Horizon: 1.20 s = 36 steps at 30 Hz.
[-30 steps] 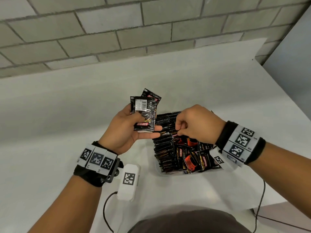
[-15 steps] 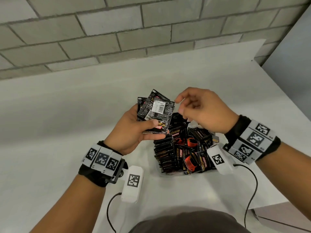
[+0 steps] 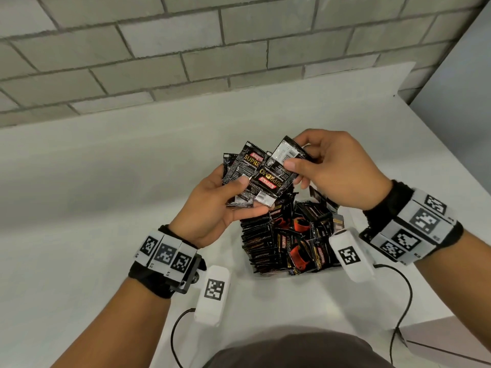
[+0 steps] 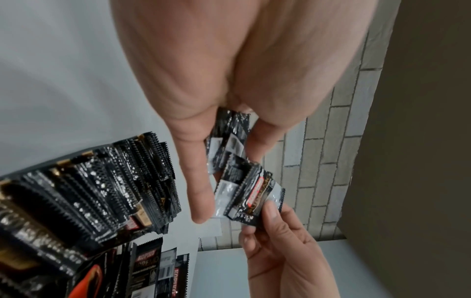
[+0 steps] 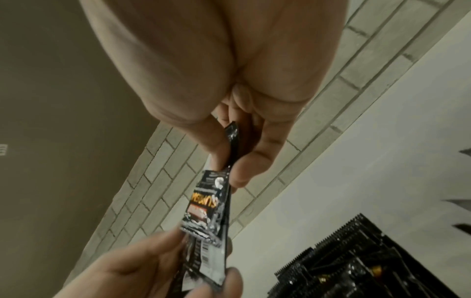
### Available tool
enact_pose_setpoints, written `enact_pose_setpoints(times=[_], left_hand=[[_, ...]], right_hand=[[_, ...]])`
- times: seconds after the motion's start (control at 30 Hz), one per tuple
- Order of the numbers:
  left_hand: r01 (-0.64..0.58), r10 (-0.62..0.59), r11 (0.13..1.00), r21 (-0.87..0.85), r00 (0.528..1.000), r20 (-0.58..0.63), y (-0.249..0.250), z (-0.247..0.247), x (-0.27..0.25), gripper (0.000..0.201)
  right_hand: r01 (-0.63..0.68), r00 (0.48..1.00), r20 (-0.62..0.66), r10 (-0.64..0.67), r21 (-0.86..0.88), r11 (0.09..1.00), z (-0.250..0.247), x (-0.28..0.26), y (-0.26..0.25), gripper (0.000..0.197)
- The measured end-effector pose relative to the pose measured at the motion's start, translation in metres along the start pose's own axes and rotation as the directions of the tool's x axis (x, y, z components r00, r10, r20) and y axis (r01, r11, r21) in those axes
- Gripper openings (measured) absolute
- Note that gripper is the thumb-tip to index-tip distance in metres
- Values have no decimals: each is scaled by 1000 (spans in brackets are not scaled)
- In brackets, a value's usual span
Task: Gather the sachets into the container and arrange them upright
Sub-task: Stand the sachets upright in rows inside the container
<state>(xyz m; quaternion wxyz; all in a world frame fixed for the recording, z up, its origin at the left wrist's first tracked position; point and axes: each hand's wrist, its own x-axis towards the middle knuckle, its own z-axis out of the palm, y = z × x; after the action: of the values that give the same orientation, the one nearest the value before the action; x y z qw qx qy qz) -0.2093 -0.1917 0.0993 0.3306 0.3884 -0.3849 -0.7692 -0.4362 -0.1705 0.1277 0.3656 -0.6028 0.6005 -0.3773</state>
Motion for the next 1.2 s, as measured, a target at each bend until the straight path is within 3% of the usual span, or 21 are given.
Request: enact_pose_setpoints(times=[0.2,0.27,0.4,0.5,0.63,0.73,0.83,0.93,1.0,1.1,1.2], left_hand=[[-33,33,999,16,999,38,-3,3,1,45],[-29,29,999,20,999,24,-3,2,2,46],[9,-9,1000,-10,1000,6,-4,2,2,44],[15,-14,999,-44,999,32,-3,9,3,42],[4,3,995,-103,997,73,1,17,8,40],[-19,22,997,-70,999,39,-1,20,12,42],[-37,36,998,50,999,15,-6,23,13,55],[-35,30,990,136,999,36,-11,26,9,51],[-35,29,984,177,999,35,-13,27,5,47],[-51,40,974,220,998,53,-16,28,-1,48],[-73,65,956,285,997,39,-20,27,-8,46]], right_hand=[[5,1000,-25,-7,-58,998,3,-3,4,5],[37,994,-106,-40,-30,999,5,-4,4,6],[338,877,-383,-291,62,939,4,-9,0,10],[467,824,-300,-481,-123,876,9,-17,5,17],[510,835,-37,-549,-322,798,25,-27,25,27],[514,844,14,-537,-311,799,26,-38,31,35],[485,861,-30,-507,-248,839,24,-48,32,32],[335,897,-232,-376,-200,921,21,-53,29,20],[200,920,-334,-204,-45,979,18,-56,26,26],[49,964,-265,-20,105,993,15,-57,23,55],[-4,983,-184,17,71,997,13,-58,26,57]])
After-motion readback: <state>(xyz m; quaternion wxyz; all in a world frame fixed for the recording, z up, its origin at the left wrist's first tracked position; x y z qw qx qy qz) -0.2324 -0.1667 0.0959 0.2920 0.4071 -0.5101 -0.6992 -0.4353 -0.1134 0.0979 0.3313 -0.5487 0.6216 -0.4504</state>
